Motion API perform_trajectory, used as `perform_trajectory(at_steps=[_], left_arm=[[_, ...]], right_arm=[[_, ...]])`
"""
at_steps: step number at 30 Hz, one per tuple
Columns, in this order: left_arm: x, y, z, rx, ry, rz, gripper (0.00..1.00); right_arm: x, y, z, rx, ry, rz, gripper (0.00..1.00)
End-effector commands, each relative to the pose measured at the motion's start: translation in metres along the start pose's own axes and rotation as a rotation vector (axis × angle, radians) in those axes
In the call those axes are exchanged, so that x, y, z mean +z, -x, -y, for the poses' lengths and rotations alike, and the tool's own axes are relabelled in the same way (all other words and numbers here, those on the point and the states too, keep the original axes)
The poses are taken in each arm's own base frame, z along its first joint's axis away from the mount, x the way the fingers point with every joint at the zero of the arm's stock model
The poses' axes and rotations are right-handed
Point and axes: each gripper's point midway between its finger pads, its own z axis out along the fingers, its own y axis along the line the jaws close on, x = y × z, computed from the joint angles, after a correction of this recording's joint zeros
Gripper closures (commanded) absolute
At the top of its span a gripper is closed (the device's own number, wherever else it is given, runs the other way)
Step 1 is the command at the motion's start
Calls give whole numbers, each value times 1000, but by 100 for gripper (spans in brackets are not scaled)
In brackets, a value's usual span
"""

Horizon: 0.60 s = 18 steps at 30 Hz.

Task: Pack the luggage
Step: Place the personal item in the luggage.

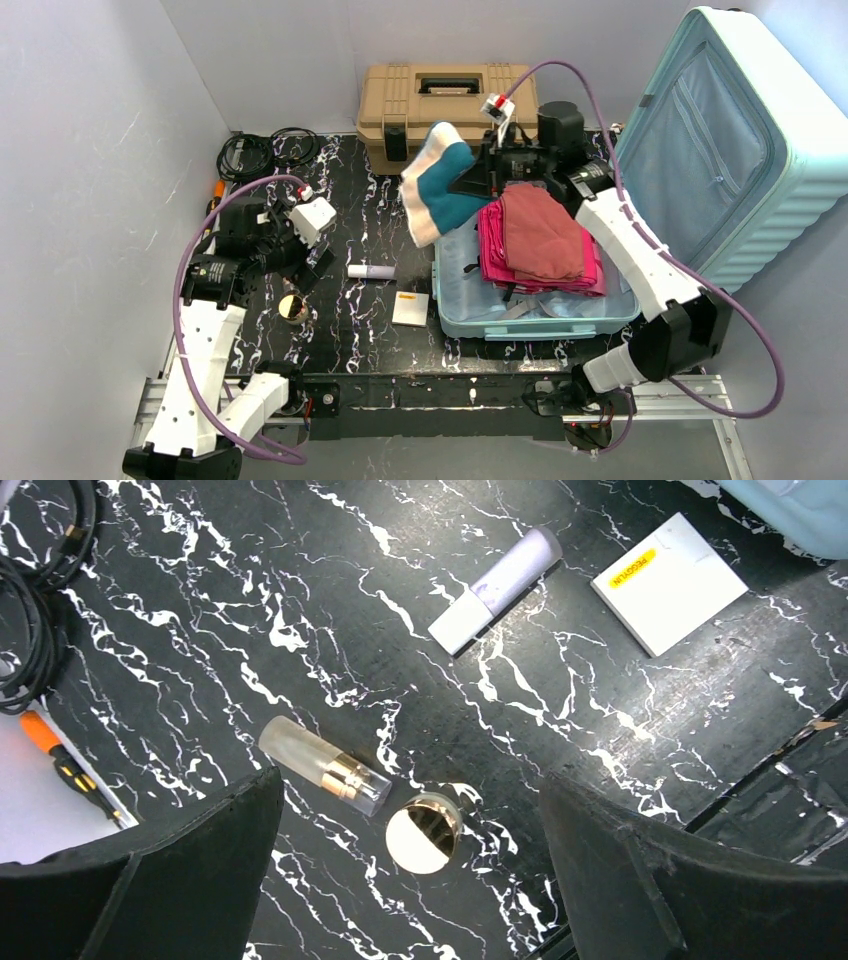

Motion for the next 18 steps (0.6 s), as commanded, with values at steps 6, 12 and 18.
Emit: perform_trajectory(at_steps=[6, 12, 18], left_arm=[[1, 8, 12, -74, -72, 21, 2], [1, 9, 12, -88, -66, 25, 2], [5, 2, 15, -91, -72, 17, 2]], right_arm=[[-49, 13, 13, -73, -263, 41, 99], [-59, 21, 18, -43, -332, 75, 99], [-66, 13, 25, 24, -369, 95, 99]])
